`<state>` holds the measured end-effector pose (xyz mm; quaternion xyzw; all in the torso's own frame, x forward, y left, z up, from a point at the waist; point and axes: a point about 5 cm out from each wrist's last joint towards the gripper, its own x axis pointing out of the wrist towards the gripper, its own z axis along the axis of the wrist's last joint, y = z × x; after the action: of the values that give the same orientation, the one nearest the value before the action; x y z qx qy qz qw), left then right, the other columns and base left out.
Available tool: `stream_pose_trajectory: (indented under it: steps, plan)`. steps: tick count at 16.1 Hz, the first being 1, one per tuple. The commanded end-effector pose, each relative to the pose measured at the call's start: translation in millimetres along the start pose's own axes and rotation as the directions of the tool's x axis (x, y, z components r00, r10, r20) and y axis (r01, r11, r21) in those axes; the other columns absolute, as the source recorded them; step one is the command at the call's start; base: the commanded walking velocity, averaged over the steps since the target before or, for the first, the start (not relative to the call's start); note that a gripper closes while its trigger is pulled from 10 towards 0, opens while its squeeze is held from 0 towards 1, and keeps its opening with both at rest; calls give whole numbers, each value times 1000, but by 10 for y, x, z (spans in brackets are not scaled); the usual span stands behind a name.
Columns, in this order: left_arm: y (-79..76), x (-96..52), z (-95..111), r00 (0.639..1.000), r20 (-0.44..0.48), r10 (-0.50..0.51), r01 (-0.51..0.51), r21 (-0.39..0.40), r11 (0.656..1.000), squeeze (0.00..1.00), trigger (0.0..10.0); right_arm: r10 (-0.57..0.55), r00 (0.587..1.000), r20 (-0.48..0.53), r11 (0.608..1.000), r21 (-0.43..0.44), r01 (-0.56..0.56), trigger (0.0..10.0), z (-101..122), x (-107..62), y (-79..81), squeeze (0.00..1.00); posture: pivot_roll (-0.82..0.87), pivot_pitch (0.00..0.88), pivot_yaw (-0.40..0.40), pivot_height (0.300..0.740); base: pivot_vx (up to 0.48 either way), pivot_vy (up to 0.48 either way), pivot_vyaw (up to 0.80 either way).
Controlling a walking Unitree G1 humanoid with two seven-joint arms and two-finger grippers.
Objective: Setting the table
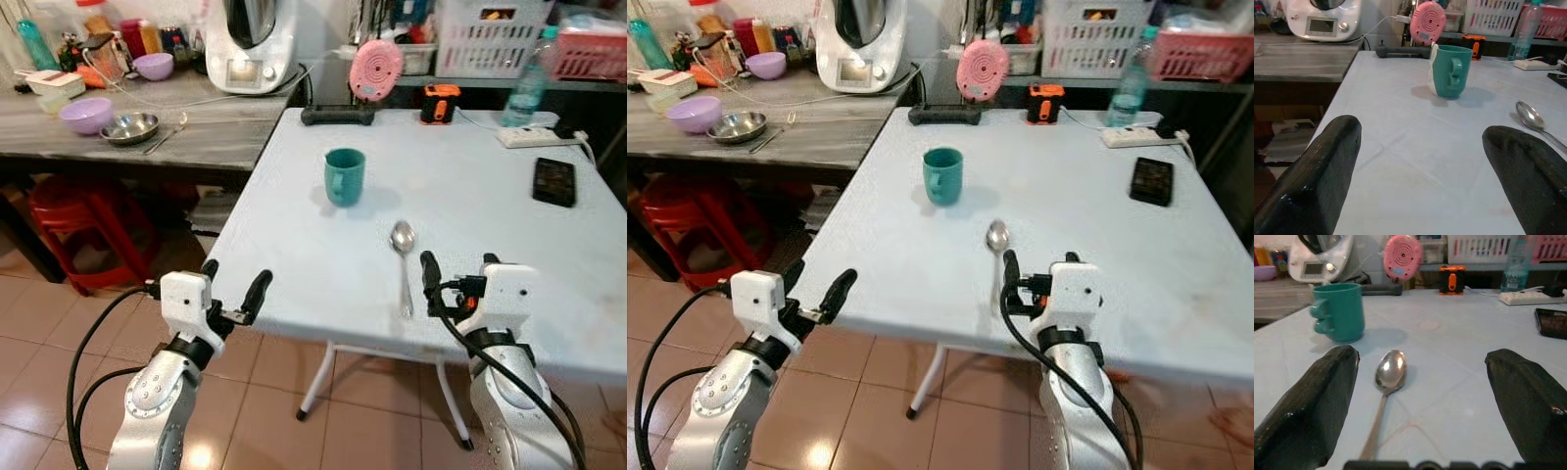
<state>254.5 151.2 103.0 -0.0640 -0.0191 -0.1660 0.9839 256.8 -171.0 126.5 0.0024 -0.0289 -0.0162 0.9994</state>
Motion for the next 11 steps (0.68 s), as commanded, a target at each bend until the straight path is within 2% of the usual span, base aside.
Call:
stream_pose_trajectory:
  steps: [1,3,6,11]
  plan:
    - [-8,8,52,1000,12,-17,17,3,1000,0,10000,-5,1000,-3,1000,-3,5,10000,4,12,-5,0,-60,0,64,740,412,0,0]
    - [-2,9,43,1000,6,-12,12,7,1000,0,10000,-3,1000,-7,1000,-2,3,10000,-1,11,-5,0,-63,0,66,740,309,0,0]
    - [1,0,19,1000,-4,-11,11,-1,1000,0,10000,0,1000,-14,1000,1,0,10000,-15,5,-3,0,-63,0,65,740,0,0,0]
    - [-18,-86,-86,995,-55,-79,80,20,997,0,10000,10,998,-60,1000,12,-10,10000,-90,-20,22,0,-64,0,65,740,0,0,0]
